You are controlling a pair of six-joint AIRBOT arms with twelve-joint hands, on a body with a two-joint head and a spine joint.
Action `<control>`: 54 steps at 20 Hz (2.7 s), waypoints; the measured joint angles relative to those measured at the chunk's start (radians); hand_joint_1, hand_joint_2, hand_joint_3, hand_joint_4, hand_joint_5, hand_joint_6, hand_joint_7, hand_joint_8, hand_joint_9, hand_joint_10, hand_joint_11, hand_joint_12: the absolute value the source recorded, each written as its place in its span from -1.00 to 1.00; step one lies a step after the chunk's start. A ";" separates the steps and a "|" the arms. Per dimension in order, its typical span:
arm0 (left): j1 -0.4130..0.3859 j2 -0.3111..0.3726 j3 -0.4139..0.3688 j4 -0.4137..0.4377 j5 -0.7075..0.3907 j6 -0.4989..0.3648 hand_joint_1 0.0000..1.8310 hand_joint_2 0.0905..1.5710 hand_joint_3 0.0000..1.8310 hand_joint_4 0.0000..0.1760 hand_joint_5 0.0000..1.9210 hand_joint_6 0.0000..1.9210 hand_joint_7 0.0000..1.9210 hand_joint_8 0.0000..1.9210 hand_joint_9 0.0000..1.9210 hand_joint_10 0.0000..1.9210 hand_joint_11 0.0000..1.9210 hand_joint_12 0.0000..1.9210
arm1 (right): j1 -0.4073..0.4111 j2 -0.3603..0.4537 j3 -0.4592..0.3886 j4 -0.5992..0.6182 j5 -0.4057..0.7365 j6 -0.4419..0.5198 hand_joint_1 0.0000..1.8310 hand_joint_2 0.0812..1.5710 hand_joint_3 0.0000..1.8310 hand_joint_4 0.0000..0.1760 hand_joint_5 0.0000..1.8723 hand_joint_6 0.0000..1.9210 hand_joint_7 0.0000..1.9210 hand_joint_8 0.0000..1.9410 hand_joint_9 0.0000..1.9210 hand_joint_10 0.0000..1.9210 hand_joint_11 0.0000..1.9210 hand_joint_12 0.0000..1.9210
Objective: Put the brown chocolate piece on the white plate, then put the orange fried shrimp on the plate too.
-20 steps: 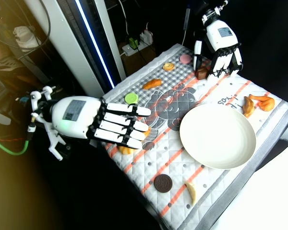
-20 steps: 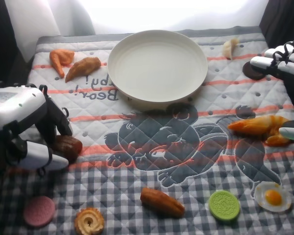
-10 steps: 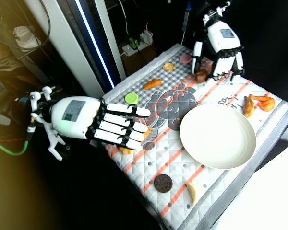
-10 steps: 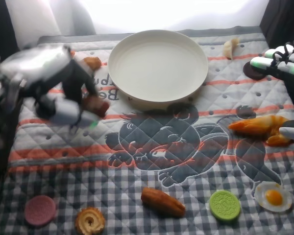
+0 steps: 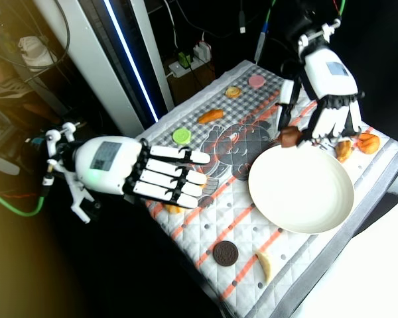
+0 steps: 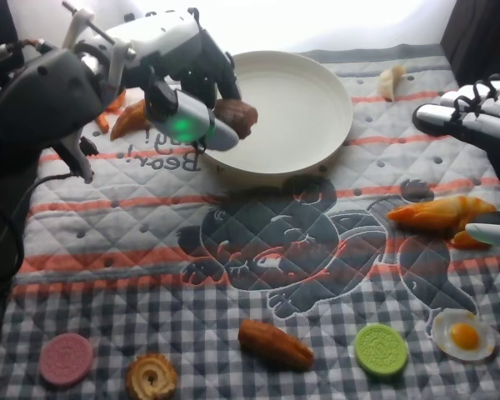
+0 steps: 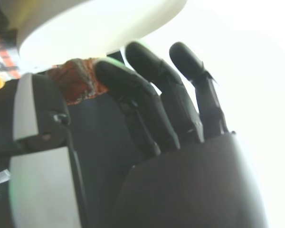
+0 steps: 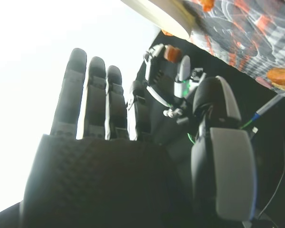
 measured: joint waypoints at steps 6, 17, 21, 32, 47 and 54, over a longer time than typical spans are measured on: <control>0.019 0.029 -0.053 0.005 -0.044 -0.050 -0.15 -0.01 -1.00 1.00 -1.00 -1.00 -1.00 -1.00 -0.85 -1.00 -1.00 -0.28 | 0.008 -0.027 0.019 0.021 -0.003 0.000 -0.31 0.44 -1.00 0.04 -0.78 -0.99 -0.69 -0.99 -0.69 -1.00 -0.72 -0.94; 0.224 0.307 -0.355 0.393 -0.407 -0.661 -0.02 -0.10 -0.97 1.00 -0.91 -1.00 -0.98 -1.00 -0.94 -0.99 -0.99 -0.64 | 0.016 -0.095 0.071 0.055 -0.117 0.000 -0.27 0.37 -1.00 -0.47 -0.52 -1.00 -0.47 -1.00 -0.47 -0.99 -0.82 -0.15; 0.258 0.335 -0.406 0.426 -0.455 -0.661 -0.06 -0.11 -0.99 1.00 -0.90 -1.00 -0.95 -1.00 -0.87 -0.99 -1.00 -0.32 | 0.048 -0.131 0.105 0.060 -0.187 0.000 -0.28 0.36 -1.00 -0.57 -0.40 -0.99 -0.33 -0.99 -0.30 -0.98 -0.64 -0.25; 0.258 0.335 -0.406 0.411 -0.473 -0.661 -0.08 -0.06 -1.00 0.96 -0.91 -1.00 -0.92 -1.00 -0.88 -1.00 -1.00 -0.44 | 0.071 -0.152 0.114 0.050 -0.188 0.011 0.32 0.43 -1.00 -0.79 0.00 0.08 -0.05 0.22 -0.13 0.37 -0.15 0.67; 0.342 0.403 -0.466 0.404 -0.584 -0.682 -0.01 -0.07 -1.00 0.48 -0.86 -1.00 -0.89 -0.99 -0.89 -1.00 -1.00 -0.57 | 0.433 -0.310 0.259 -0.072 -0.276 -0.028 0.50 0.34 -1.00 -1.00 -0.02 0.23 0.18 -0.24 0.02 0.02 -0.41 0.29; 0.344 0.394 -0.438 0.406 -0.606 -0.765 -0.05 -0.08 -1.00 0.31 -0.84 -1.00 -0.87 -1.00 -0.87 -1.00 -1.00 -0.49 | 0.560 -0.515 0.428 -0.083 -0.506 -0.038 -0.18 0.11 -1.00 -0.50 -0.91 -0.97 -0.74 -0.96 -0.68 -0.90 -0.96 0.00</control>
